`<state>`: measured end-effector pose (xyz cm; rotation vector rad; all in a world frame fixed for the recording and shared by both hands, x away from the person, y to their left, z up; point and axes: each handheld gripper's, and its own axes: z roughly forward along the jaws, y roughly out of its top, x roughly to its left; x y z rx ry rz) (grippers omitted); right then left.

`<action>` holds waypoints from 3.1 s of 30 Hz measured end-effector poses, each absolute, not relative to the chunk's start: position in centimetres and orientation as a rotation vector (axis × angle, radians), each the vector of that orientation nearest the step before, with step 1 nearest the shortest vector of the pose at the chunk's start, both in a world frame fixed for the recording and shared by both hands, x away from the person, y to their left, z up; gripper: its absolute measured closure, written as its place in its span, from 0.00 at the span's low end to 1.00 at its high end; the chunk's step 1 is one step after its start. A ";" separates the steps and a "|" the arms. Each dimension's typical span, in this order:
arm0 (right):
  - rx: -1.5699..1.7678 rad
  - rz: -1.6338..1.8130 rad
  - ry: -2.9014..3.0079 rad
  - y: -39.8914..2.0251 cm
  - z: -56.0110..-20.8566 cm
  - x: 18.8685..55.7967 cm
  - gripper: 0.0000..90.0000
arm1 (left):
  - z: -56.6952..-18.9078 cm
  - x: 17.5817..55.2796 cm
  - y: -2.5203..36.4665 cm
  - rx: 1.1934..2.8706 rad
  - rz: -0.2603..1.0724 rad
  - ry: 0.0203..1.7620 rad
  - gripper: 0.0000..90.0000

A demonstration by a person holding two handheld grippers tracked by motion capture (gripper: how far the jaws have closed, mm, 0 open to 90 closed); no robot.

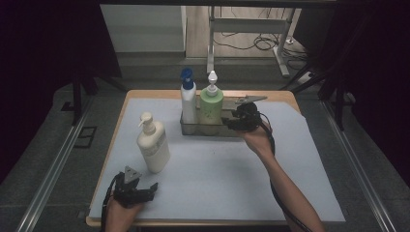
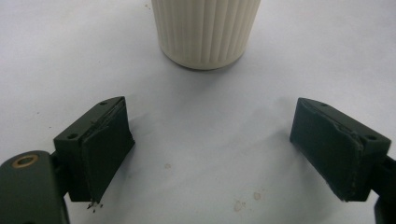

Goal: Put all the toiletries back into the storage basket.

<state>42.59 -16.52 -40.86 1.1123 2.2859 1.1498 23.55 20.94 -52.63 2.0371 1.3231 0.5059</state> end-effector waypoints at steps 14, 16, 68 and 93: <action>1.183 1.031 2.235 -15.5 -43.7 45.1 0.99 | -52.6 23.6 20.9 2.037 0.506 1.324 0.13; 1.201 1.015 2.231 -15.3 -44.1 45.5 1.00 | -52.6 23.5 21.0 2.038 0.506 1.323 0.13; 1.313 1.026 2.280 -13.3 -46.4 48.0 0.99 | -52.6 23.6 20.9 2.037 0.501 1.324 0.13; 1.258 1.068 2.267 -15.6 -43.8 46.0 0.49 | -52.6 23.6 20.9 2.038 0.506 1.324 0.13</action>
